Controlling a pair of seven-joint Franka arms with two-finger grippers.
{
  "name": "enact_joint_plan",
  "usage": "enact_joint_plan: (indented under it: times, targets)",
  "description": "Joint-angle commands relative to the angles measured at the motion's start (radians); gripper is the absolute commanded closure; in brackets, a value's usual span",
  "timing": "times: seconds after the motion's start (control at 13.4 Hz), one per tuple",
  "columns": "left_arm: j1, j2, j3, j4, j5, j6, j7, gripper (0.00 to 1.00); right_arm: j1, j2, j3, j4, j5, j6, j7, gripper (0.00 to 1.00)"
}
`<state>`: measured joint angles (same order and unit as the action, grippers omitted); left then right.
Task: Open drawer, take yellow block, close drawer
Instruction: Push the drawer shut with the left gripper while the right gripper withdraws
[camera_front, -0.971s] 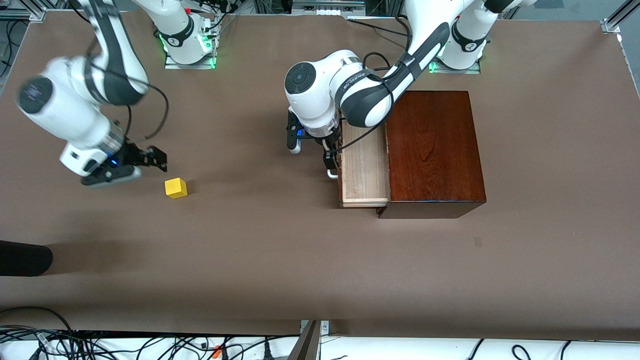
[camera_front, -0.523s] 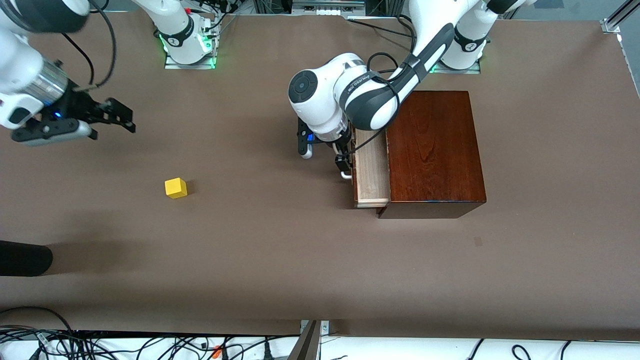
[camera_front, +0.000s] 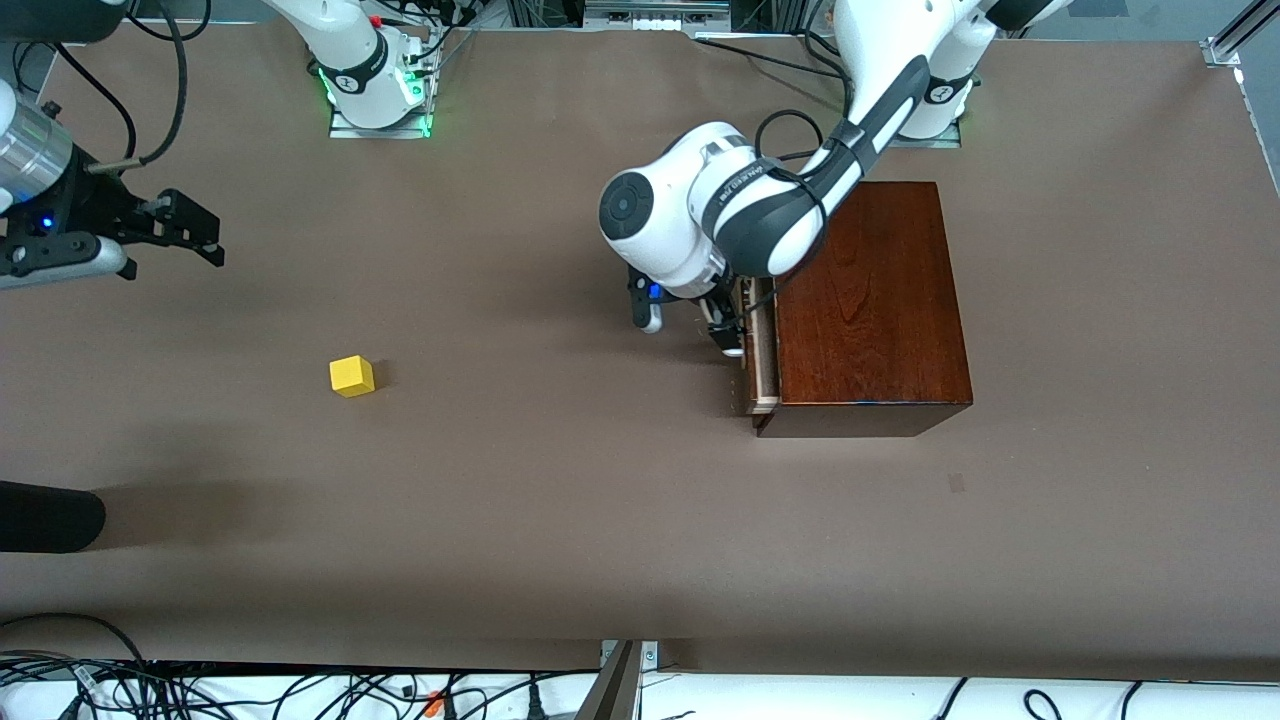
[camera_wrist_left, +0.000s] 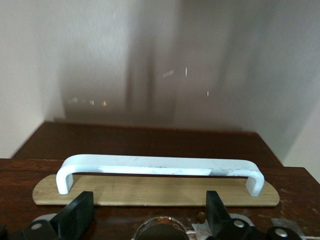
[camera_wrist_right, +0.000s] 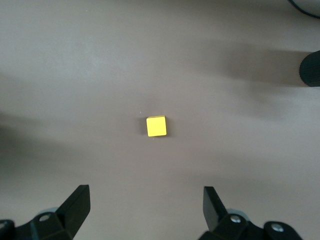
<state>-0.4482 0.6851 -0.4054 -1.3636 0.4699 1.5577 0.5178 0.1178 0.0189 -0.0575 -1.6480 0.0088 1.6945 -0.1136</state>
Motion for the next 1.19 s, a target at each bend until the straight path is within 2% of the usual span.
enact_joint_plan:
  times: [0.0, 0.37, 0.52, 0.75, 0.97, 1.12]
  targets:
    - [0.042, -0.033, 0.01, -0.029, 0.064, -0.042, 0.021, 0.0, -0.017, 0.004, -0.004, 0.046, -0.012, -0.068, 0.003, 0.0]
    - [0.054, -0.035, 0.008, -0.043, 0.064, -0.042, 0.016, 0.0, -0.021, 0.012, -0.053, 0.065, -0.004, -0.07, 0.006, 0.0]
    - [0.043, -0.035, 0.007, -0.031, 0.059, -0.033, -0.013, 0.0, -0.012, 0.012, -0.05, 0.066, -0.006, -0.07, 0.005, 0.0]
    - [0.017, -0.035, -0.035, 0.038, 0.039, -0.007, -0.177, 0.0, -0.01, 0.012, -0.048, 0.065, -0.004, -0.072, 0.005, 0.0]
    - [0.014, -0.039, -0.105, 0.116, 0.012, -0.011, -0.452, 0.0, -0.007, 0.01, -0.041, 0.065, -0.006, -0.07, 0.008, 0.0]
    - [0.013, -0.1, -0.113, 0.124, 0.01, -0.014, -0.624, 0.0, -0.006, 0.01, -0.033, 0.068, -0.006, -0.068, 0.008, 0.0]
